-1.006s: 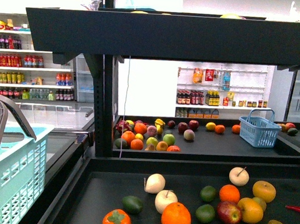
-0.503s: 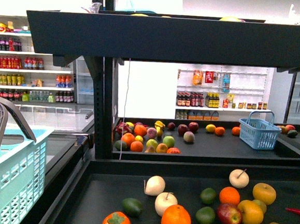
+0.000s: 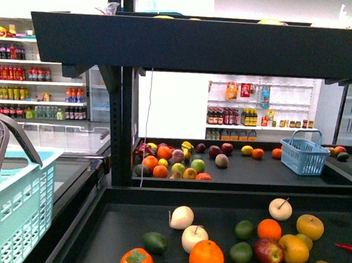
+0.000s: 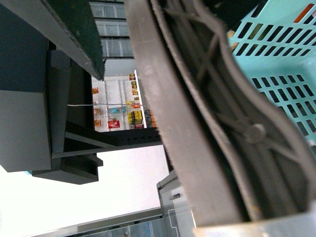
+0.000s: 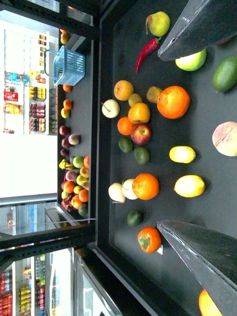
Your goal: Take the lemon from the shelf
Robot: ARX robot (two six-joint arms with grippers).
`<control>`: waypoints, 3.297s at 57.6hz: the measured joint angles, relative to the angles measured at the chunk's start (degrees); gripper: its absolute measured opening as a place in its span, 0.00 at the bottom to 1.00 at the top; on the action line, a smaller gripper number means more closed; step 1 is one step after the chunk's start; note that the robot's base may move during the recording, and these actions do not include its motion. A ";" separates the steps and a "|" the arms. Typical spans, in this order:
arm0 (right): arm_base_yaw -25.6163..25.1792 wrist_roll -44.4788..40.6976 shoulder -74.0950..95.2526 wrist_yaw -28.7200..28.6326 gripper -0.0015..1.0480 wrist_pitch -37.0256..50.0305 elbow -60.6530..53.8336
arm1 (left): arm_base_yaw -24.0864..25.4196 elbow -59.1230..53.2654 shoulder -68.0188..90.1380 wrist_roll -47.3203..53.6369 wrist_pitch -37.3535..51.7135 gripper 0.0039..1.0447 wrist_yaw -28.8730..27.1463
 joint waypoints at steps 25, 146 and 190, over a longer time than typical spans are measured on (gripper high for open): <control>0.00 0.00 0.00 0.00 0.93 0.00 0.00 | -1.01 -2.29 -3.58 1.62 -1.49 0.12 2.08; 0.00 0.00 0.00 -0.02 0.93 0.00 0.00 | -34.97 -3.02 -5.09 31.02 -2.97 0.08 25.11; 4.72 -3.37 102.60 1.92 0.93 37.90 24.59 | -35.47 -2.86 -4.28 31.52 -2.25 0.08 23.80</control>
